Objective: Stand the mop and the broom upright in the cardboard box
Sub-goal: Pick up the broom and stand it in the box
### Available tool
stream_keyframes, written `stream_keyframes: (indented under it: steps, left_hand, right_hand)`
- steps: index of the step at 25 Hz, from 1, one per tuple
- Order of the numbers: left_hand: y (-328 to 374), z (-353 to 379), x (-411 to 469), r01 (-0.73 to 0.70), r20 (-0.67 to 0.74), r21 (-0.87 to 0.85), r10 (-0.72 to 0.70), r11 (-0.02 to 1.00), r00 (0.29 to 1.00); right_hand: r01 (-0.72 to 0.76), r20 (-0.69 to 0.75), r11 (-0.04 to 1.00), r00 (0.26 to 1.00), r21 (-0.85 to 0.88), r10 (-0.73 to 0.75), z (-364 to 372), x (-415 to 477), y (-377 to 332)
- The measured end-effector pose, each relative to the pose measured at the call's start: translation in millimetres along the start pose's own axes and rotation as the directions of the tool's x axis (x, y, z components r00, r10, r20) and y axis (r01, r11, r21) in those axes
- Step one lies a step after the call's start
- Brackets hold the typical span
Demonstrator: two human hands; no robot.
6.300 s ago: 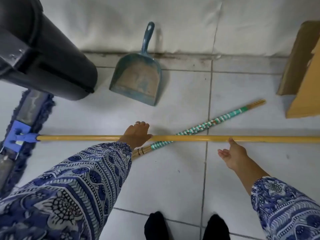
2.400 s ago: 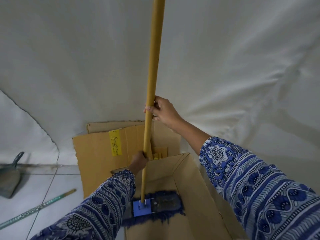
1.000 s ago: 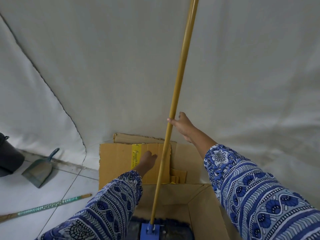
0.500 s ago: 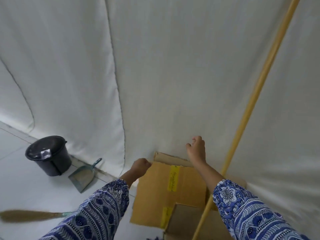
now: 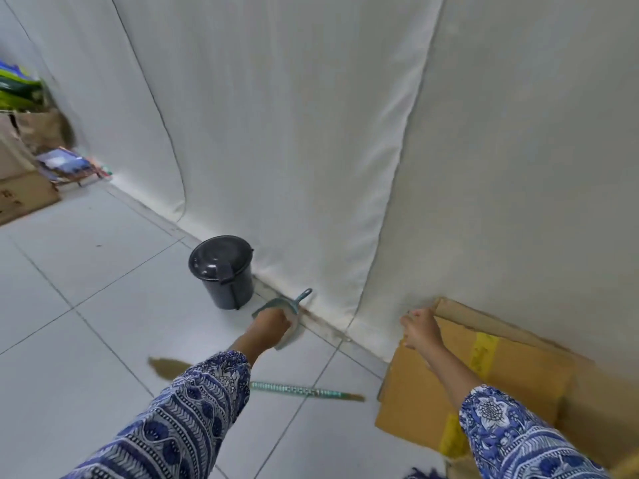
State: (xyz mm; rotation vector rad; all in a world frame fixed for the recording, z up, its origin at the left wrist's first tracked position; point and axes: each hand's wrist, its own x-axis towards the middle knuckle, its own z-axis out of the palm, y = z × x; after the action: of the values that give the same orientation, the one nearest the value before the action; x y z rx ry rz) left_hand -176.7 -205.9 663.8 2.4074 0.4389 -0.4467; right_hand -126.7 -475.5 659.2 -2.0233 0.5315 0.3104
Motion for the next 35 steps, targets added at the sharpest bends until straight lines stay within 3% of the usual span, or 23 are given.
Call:
stream_keyframes:
  steps: [4,8,12,15,19,24,27,29,35]
  left_hand:
    - [-77,-7,78,0.021,0.058,0.141,-0.029,0.990,0.998]
    - [-159,17,176,0.100,0.129,0.237,-0.134,0.966,0.983]
    - [-255,101,286,0.102,0.260,0.280,-0.178,0.955,0.949]
    - [-323,189,353,0.075,0.345,0.304,-0.183,0.950,0.921]
    - [-393,298,418,-0.039,0.436,0.365,-0.134,0.930,0.890]
    - [-454,390,452,-0.310,0.527,0.475,0.015,0.823,0.849]
    - [-471,403,446,-0.389,0.522,0.513,0.082,0.765,0.849]
    - [-466,392,433,-0.382,0.524,0.500,0.079,0.777,0.848]
    - [-341,253,367,-0.340,0.522,0.422,0.082,0.841,0.849]
  right_hand:
    - [-0.165,0.121,0.983,0.980,0.073,0.156,105,55,10]
    - [-0.404,0.186,0.901,0.908,0.156,0.375,216,125,47]
    - [-0.619,0.203,0.739,0.785,0.264,0.585,337,202,133]
    - [-0.699,0.189,0.628,0.705,0.342,0.683,416,255,219]
    - [-0.744,0.162,0.497,0.613,0.446,0.773,496,309,332]
    - [-0.710,0.075,0.435,0.563,0.553,0.823,552,343,427]
    - [-0.662,0.123,0.275,0.489,0.697,0.864,562,342,443]
    - [-0.623,0.048,0.292,0.469,0.726,0.882,552,325,421]
    - [-0.474,-0.060,0.549,0.717,0.689,0.695,437,240,227]
